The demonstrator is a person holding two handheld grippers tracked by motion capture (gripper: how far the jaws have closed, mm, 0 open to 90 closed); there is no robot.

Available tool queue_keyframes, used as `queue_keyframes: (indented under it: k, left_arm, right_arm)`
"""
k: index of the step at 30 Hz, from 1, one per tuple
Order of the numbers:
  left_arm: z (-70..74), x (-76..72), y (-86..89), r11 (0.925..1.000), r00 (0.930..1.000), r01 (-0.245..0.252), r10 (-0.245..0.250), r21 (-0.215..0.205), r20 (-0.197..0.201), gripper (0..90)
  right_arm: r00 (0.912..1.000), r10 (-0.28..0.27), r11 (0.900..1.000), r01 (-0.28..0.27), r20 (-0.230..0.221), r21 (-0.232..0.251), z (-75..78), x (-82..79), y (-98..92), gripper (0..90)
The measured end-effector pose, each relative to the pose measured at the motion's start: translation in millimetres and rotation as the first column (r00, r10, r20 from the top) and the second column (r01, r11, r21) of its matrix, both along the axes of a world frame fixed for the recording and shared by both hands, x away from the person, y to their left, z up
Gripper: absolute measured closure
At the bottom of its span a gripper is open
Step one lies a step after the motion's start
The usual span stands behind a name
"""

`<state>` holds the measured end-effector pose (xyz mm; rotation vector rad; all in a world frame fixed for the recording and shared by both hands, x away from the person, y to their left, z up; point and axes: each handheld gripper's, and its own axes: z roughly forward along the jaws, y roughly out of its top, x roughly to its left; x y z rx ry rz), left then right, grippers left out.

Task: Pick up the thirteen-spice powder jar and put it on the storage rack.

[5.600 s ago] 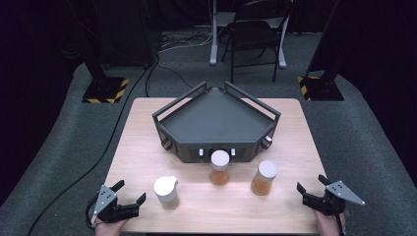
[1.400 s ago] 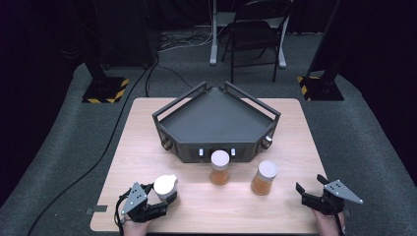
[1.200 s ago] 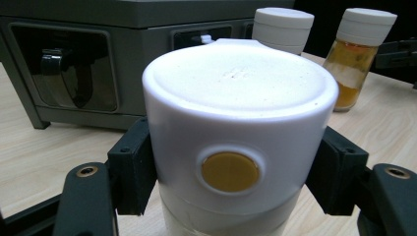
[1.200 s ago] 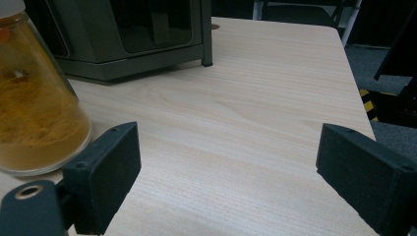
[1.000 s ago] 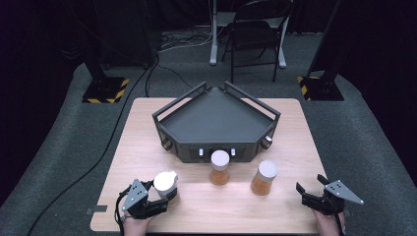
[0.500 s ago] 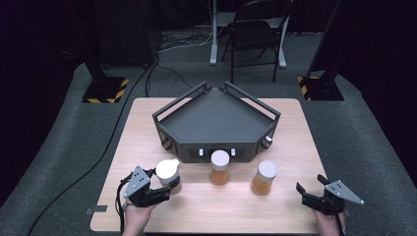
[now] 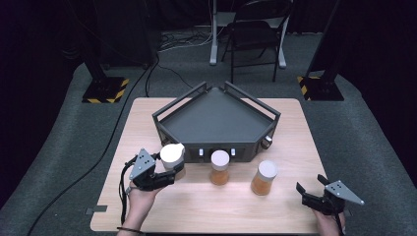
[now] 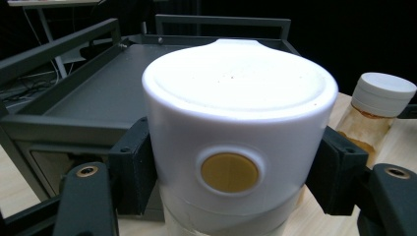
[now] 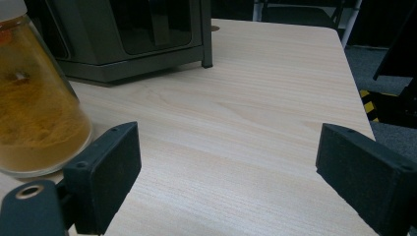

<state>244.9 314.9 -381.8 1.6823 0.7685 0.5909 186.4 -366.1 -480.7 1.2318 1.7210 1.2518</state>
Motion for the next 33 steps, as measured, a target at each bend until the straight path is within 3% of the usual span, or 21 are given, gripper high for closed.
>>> queue_keyframes:
  k: [17, 33]
  left_arm:
    - [24.0, 12.1, -6.1, 0.9992, 0.9992, -0.022, 0.023, -0.035, 0.031, 30.9]
    - [44.8, 39.8, -15.4, 0.9950, 0.9962, -0.078, 0.081, -0.061, 0.033, 30.9]
  right_arm:
    - [1.0000, -0.002, 1.000, 0.002, -0.006, 0.002, 0.8, 0.7, 0.4, 8.9]
    - [1.0000, 0.000, 1.000, 0.000, -0.006, 0.003, 0.7, 0.8, 0.0, 9.0]
